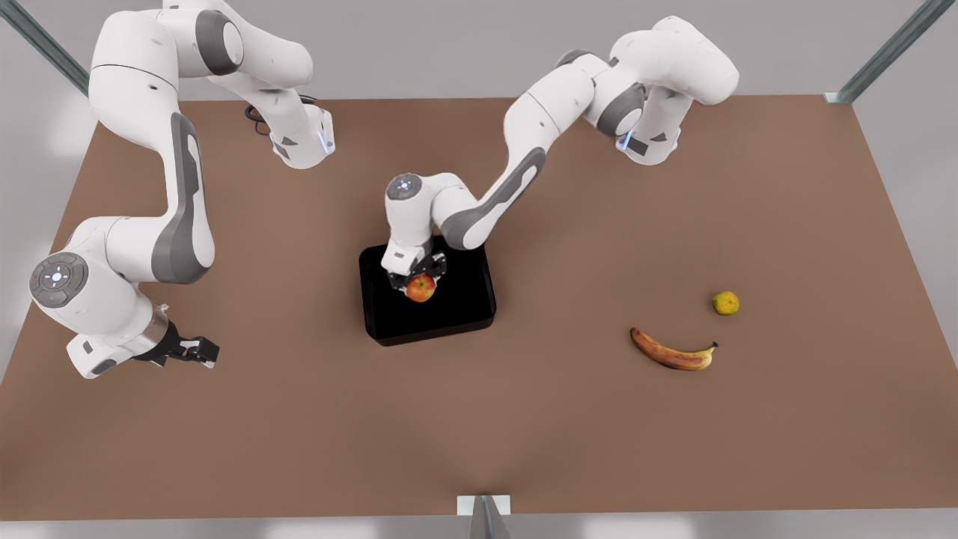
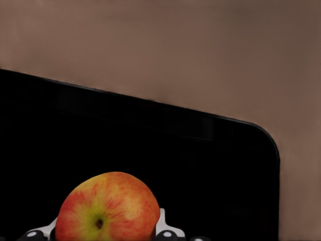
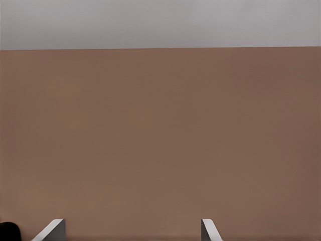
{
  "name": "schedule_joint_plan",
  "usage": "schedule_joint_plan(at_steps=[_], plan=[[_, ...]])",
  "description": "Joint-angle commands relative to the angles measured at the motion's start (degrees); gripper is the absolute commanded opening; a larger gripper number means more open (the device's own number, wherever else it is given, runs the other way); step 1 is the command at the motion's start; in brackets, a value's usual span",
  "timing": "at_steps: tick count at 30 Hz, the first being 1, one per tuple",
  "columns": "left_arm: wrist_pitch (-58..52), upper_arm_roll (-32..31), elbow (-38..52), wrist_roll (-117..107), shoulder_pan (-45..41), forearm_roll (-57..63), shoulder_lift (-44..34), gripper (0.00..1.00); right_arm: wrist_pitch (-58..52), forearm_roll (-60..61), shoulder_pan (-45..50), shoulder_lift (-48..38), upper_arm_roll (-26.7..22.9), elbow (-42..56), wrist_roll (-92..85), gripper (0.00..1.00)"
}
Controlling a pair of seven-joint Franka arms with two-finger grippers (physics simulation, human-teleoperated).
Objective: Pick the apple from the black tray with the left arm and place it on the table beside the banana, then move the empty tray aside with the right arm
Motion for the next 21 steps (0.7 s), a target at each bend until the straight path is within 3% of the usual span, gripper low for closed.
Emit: schedule_joint_plan(at_steps=[1, 2, 4, 5, 7, 9, 10, 13, 15, 21], plan=[[-15.7, -0.1, -1.6, 16.0, 2.0, -5.0, -4.7, 0.79, -0.1, 0.1, 0.0, -0.2, 0.1, 0.0, -0.1, 1.00], [-18.6, -0.1, -3.7, 20.6, 4.1, -6.6, -8.0, 0.79, -3.0, 0.1, 0.7, -0.9, 0.9, 0.1, 0.3, 1.00], [-18.2, 0.2, -14.9, 27.4, 7.0, -7.4, -16.3, 0.79, -19.0, 0.4, 8.1, -4.8, 1.1, 4.8, 1.3, 1.00], [-12.2, 0.2, -26.6, 31.0, 9.2, -7.4, -23.6, 0.79, -23.9, 0.4, 12.6, -4.8, 1.1, 8.3, 5.7, 1.00], [-5.7, 0.2, -40.3, 38.7, 13.7, -7.4, -31.7, 0.79, -26.6, 1.2, 14.8, -7.3, 1.3, 8.0, 7.3, 1.00], [5.0, 0.4, -56.6, 48.3, 19.5, -7.3, -41.0, 0.79, -30.0, 13.4, 14.8, -7.5, 2.9, 3.2, 14.8, 0.96], [5.8, 0.4, -59.8, 54.0, 22.4, -7.4, -42.6, 0.79, -24.7, 11.1, 17.7, -7.5, 3.2, 1.5, 15.0, 0.96], [20.0, 0.6, -74.9, 60.8, 26.1, -6.9, -47.4, 0.79, -4.7, 11.6, 19.0, -14.1, 6.1, -21.1, 23.2, 0.97], [30.1, 2.6, -85.4, 66.7, 28.1, -6.7, -51.7, 0.79, 2.1, 11.7, 19.0, -14.5, 8.6, -27.1, 26.8, 0.99], [37.1, 2.7, -85.6, 75.8, 37.2, -6.8, -47.7, 0.79, 5.6, 11.7, 17.9, -11.8, 6.4, -31.5, 15.4, 1.00]])
